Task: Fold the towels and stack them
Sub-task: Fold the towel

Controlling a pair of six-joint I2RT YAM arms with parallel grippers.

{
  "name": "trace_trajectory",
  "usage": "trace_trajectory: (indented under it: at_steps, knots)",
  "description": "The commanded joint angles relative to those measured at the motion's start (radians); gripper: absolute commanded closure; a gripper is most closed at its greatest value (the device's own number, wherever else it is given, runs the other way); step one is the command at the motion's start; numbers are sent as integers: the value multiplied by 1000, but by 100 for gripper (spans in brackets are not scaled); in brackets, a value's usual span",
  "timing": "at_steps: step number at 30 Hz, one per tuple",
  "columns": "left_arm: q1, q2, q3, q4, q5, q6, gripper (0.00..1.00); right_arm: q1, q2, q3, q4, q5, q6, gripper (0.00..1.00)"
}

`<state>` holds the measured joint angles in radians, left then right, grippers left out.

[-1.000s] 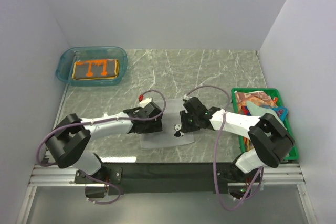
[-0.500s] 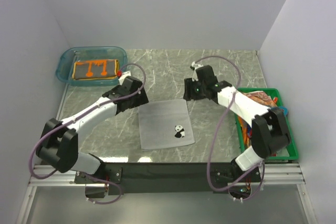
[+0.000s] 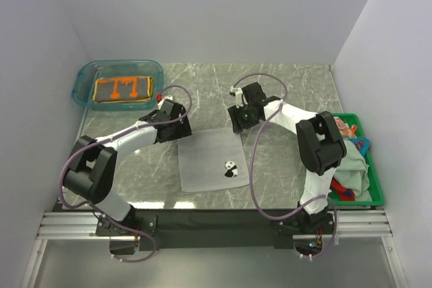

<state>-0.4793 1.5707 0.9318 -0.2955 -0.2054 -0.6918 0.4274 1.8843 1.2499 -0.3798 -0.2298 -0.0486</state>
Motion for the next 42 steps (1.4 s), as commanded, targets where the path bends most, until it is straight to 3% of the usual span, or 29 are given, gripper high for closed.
trace_trajectory:
  at_steps: [1, 13, 23, 30, 35, 42]
  knots:
    - [-2, -15, -14, 26, 6, 5, 17, -7, 18, 80, 2, 1, -101, 40]
    - [-1, -51, -27, -13, -2, -11, 17, 7, 154, 223, -177, -39, -206, 44]
    - [-2, -70, -13, -53, -9, -8, 18, 37, 216, 238, -229, 12, -234, 50]
    - [1, -49, 39, -88, -6, 17, 17, 53, 263, 252, -254, 43, -250, 70]
    - [15, -26, 32, -18, 55, 61, 12, 57, 276, 240, -251, 58, -257, 98]
    - [30, 127, 137, -36, 89, 181, 20, 65, 282, 241, -249, 73, -264, 100]
